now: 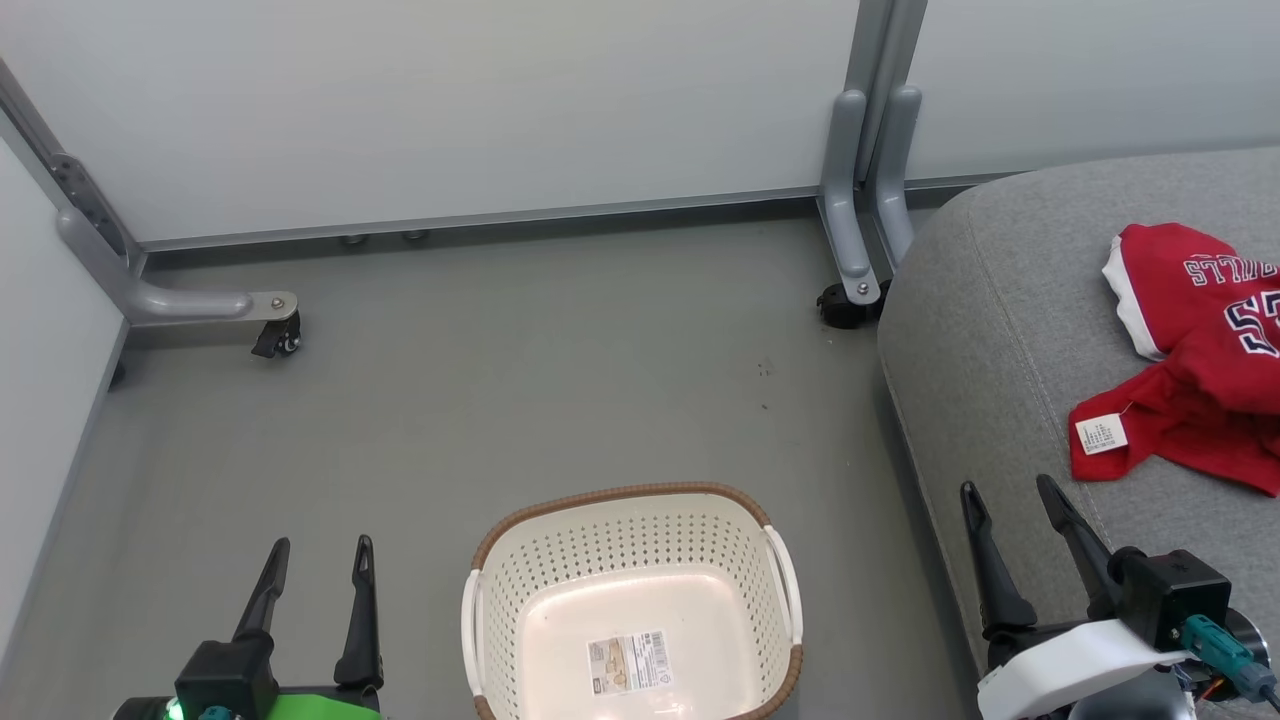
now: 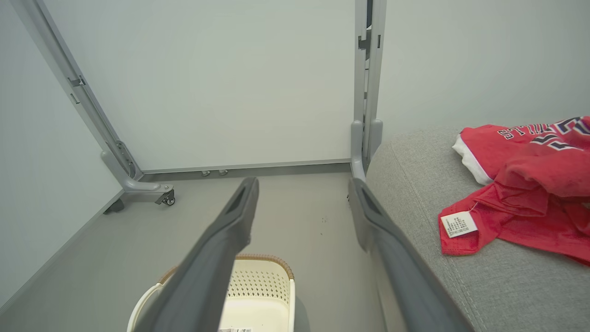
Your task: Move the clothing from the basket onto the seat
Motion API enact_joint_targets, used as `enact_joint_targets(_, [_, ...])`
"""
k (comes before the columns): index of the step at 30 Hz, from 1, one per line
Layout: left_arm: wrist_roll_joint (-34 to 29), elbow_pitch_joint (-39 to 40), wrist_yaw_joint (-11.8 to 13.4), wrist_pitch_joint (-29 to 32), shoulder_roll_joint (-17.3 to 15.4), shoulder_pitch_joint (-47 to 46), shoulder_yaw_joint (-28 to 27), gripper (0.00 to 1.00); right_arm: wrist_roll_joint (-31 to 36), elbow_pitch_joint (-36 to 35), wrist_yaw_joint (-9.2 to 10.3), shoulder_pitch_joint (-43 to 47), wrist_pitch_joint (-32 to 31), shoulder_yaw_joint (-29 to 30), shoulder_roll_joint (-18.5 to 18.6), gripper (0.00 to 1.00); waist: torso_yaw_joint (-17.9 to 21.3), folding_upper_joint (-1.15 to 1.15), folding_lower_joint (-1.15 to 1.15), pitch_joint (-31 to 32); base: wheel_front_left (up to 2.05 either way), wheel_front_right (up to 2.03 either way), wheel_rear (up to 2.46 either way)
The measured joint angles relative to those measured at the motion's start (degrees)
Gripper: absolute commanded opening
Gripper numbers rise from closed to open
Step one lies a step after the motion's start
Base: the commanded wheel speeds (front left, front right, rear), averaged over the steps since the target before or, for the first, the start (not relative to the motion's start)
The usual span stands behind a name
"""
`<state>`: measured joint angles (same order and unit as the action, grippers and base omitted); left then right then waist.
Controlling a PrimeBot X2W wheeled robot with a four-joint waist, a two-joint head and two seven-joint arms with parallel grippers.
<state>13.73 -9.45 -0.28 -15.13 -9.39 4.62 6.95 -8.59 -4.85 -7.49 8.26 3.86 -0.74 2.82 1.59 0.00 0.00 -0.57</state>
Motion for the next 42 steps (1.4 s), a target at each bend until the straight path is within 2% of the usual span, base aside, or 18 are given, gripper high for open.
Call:
enact_joint_targets(35, [-3.1,-1.7,-1.2,0.0,2.2,0.2,-2.6,1.0,-0.8,0.2,0.0,0.6,-0.2,-0.6,0.0,1.0,0.3,0.0,0.0,0.0,0.0,0.0,0.0])
enact_joint_targets(36, [-3.1,-1.8,-1.3,0.0,2.2,0.3,-2.6,0.0,-0.9,0.3,0.0,0.6,-0.2,-0.6,0.0,0.0,0.3,0.0,0.0,0.0,0.0,0.0,0.0])
enact_joint_targets(41, [-2.8,-4.2,-1.3,0.3,3.0,0.5,-2.4,0.0,-1.3,2.6,0.0,1.0,-0.3,-0.7,-0.3,0.0,0.3,0.0,0.0,0.0,0.0,0.0,0.0])
enact_joint_targets(42, [-0.8,-4.5,-1.3,1.0,3.1,0.5,-2.7,0.0,-3.5,2.9,0.0,1.0,-0.3,-0.7,-0.3,0.0,0.3,0.0,0.0,0.1,0.0,0.0,0.0])
